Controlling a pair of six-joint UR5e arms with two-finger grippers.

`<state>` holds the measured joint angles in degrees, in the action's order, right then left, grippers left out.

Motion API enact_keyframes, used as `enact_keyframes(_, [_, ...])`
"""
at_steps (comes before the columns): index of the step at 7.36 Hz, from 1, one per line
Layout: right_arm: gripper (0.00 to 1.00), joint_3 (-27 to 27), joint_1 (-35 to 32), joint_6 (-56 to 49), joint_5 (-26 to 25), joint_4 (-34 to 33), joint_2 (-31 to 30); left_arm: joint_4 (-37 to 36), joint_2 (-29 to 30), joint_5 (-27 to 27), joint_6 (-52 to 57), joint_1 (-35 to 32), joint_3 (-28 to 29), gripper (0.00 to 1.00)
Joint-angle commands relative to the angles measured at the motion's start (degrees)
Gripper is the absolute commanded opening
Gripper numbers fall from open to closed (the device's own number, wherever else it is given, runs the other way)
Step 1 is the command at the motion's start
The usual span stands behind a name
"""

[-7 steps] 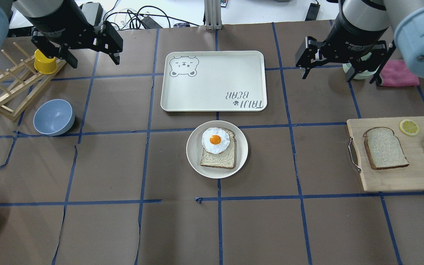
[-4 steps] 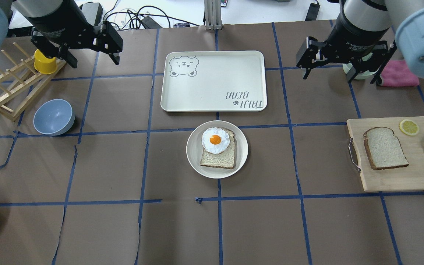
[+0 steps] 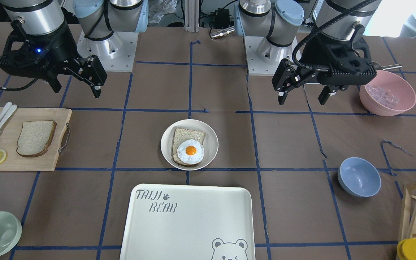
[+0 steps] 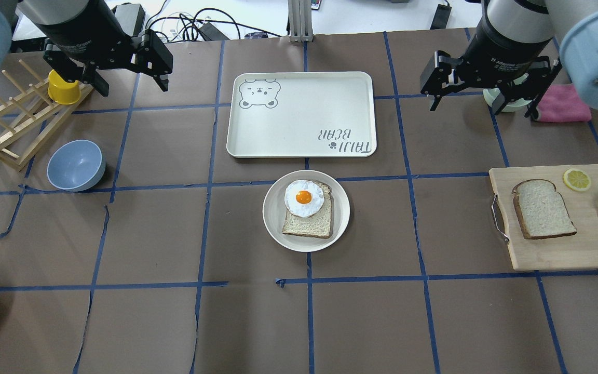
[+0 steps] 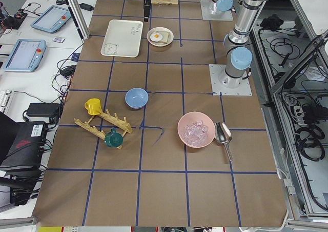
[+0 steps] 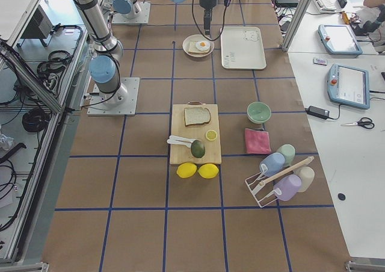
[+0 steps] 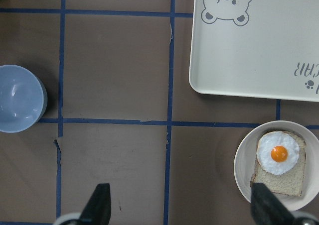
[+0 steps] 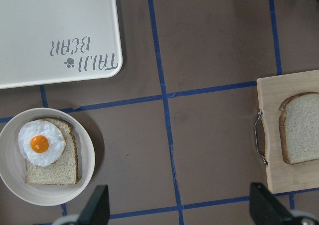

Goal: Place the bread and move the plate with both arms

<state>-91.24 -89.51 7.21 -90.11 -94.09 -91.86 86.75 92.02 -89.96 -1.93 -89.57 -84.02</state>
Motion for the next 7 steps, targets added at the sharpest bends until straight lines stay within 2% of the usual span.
enact_keyframes(1, [1.00,0.18,-0.23,0.00,0.54,0.13,-0.25,0.00,0.00,0.05,0.00,-0.07,0.00,1.00])
enact_keyframes(7, [1.00,-0.26,0.03,0.00,0.45,-0.13,-0.25,0.00,-0.17,-0.04,0.00,-0.07,0.00,1.00])
